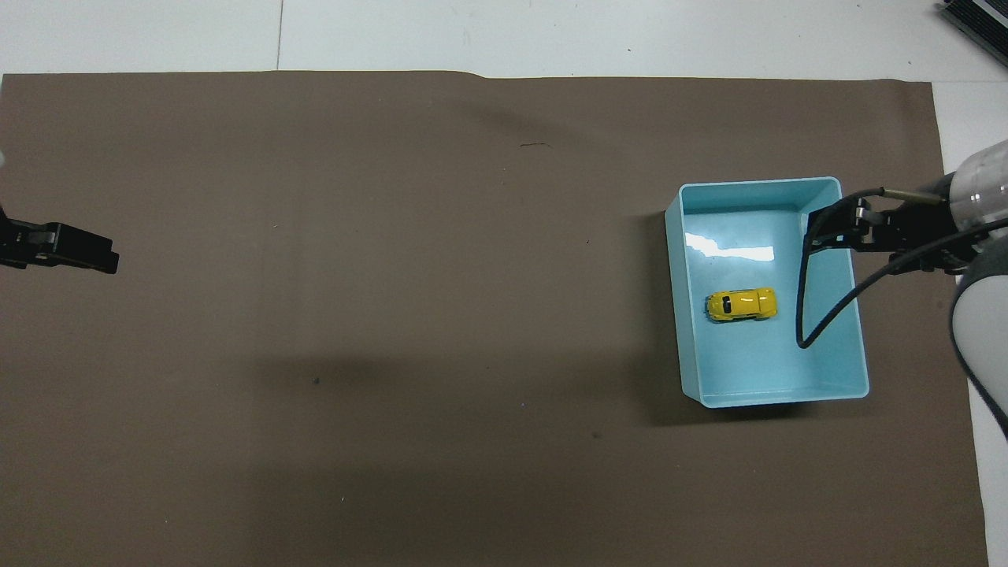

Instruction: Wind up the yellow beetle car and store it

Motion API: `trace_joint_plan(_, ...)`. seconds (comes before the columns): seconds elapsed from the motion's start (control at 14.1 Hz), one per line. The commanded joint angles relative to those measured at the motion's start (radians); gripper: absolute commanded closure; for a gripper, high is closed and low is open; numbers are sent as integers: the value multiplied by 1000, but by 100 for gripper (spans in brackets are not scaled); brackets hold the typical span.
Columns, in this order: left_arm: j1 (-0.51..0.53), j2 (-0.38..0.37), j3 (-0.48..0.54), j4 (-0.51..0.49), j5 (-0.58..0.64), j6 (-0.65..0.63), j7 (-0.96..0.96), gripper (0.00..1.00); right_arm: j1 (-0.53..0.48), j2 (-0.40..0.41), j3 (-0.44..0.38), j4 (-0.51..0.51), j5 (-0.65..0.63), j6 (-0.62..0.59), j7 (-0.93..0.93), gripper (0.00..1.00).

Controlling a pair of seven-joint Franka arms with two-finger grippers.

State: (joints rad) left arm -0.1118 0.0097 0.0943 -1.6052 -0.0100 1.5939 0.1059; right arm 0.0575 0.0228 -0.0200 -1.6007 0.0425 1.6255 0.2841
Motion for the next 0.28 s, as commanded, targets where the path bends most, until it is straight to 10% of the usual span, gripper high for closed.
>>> trace_joint_plan(0.0, 15, -2, -13, 11, 21, -20, -11, 0, -7, -4, 5, 7, 16, -9, 10, 0)
trace_joint_plan(0.21, 15, -2, -13, 11, 21, -20, -11, 0, -8, -6, 5, 4, 17, -12, 7, 0)
